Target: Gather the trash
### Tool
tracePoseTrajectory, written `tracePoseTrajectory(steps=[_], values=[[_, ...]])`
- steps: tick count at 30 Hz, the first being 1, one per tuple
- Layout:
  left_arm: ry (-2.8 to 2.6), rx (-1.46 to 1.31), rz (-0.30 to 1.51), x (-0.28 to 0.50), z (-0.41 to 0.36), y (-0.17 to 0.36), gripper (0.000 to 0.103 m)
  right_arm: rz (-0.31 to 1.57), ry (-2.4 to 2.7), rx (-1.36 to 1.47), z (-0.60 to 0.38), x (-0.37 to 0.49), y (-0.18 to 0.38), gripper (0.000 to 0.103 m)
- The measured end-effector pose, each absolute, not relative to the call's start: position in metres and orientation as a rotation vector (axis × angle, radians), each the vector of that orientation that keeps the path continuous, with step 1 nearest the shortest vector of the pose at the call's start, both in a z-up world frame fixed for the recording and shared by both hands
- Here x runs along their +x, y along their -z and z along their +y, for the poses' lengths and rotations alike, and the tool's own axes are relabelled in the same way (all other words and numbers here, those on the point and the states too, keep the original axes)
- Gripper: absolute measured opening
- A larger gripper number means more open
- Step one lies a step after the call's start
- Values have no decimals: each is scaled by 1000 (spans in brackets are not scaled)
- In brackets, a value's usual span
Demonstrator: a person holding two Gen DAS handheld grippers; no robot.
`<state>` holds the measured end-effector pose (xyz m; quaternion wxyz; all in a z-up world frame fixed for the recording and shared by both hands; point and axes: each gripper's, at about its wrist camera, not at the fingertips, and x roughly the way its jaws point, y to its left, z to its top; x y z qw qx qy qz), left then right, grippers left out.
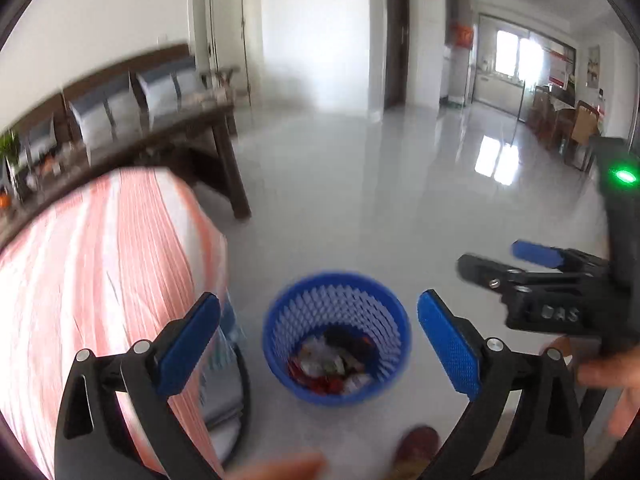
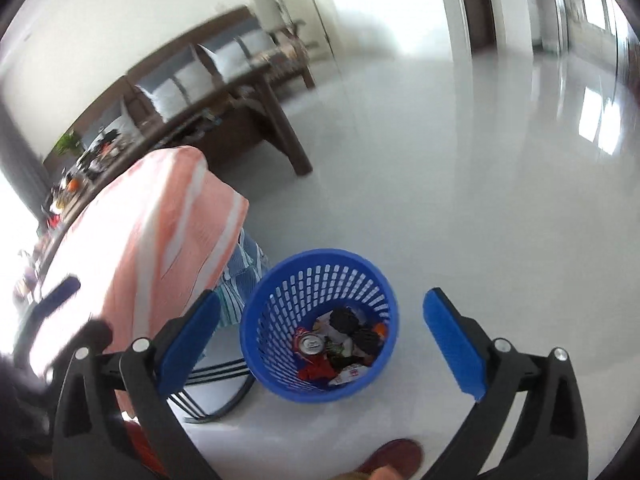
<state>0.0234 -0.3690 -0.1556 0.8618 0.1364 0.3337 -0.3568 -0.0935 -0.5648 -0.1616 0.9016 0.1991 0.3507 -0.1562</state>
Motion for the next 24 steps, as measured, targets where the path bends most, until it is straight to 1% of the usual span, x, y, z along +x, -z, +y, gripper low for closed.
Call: tracePoseTrajectory(steps=[4, 8, 13, 24], values=[[715, 257, 778, 19, -363, 170, 98, 718, 492, 418, -561, -125, 162, 98], [717, 239, 889, 20, -357, 184, 98, 755, 475, 449, -560, -142, 168, 98], [677, 286, 919, 20, -354, 201, 98, 844, 465, 345, -539, -143, 178, 98], [614, 327, 944, 25, -349, 214, 98, 918, 416, 327, -529, -134, 187, 98]])
